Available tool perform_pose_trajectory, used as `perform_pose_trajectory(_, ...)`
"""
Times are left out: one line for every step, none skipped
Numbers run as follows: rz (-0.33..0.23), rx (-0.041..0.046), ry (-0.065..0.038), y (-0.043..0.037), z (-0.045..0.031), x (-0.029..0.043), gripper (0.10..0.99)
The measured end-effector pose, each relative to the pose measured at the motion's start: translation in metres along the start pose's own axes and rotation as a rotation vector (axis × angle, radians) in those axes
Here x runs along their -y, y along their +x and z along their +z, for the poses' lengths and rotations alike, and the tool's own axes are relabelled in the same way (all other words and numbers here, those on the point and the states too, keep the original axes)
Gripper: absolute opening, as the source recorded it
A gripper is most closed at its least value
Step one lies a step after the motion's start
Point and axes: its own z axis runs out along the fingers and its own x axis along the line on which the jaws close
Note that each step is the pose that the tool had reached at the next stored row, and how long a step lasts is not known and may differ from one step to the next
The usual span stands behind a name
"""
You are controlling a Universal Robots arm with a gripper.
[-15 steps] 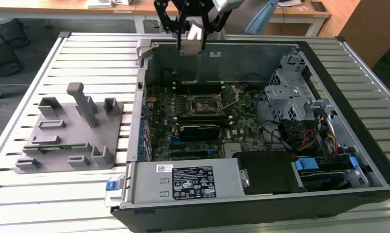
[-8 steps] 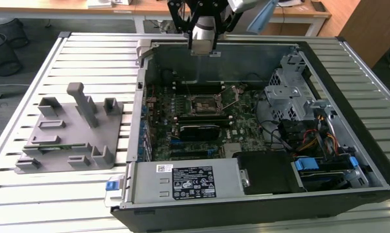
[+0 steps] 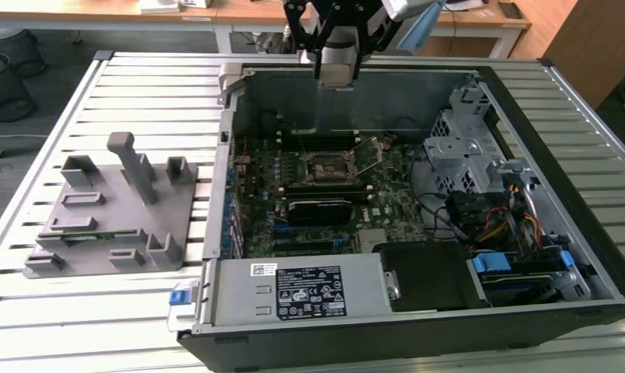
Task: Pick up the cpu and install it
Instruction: 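Place the cpu into insertion slot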
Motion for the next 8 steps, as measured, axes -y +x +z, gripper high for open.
perform_pose_trajectory(0.0,0.0,0.0,-0.0001,0.0,0.0,0.525)
perform_pose_trajectory(0.0,-0.0001,0.0,-0.0002,0.0,0.0,0.525)
perform_pose_trajectory(0.002,0.0001,0.0,-0.0002,0.0,0.0,0.525)
perform_pose_trajectory(0.009,0.0006,0.0,-0.0004,0.0,0.0,0.525)
perform_pose_trajectory(0.018,0.0012,-0.001,-0.0004,0.0001,0.0,0.525)
perform_pose_trajectory(0.029,0.0018,-0.001,-0.0005,0.0,0.0,0.525)
perform_pose_trajectory(0.039,0.0025,-0.001,-0.0005,0.0,0.0,0.525)
perform_pose_trajectory(0.052,0.0033,-0.001,-0.0004,0.0,0.0,0.525)
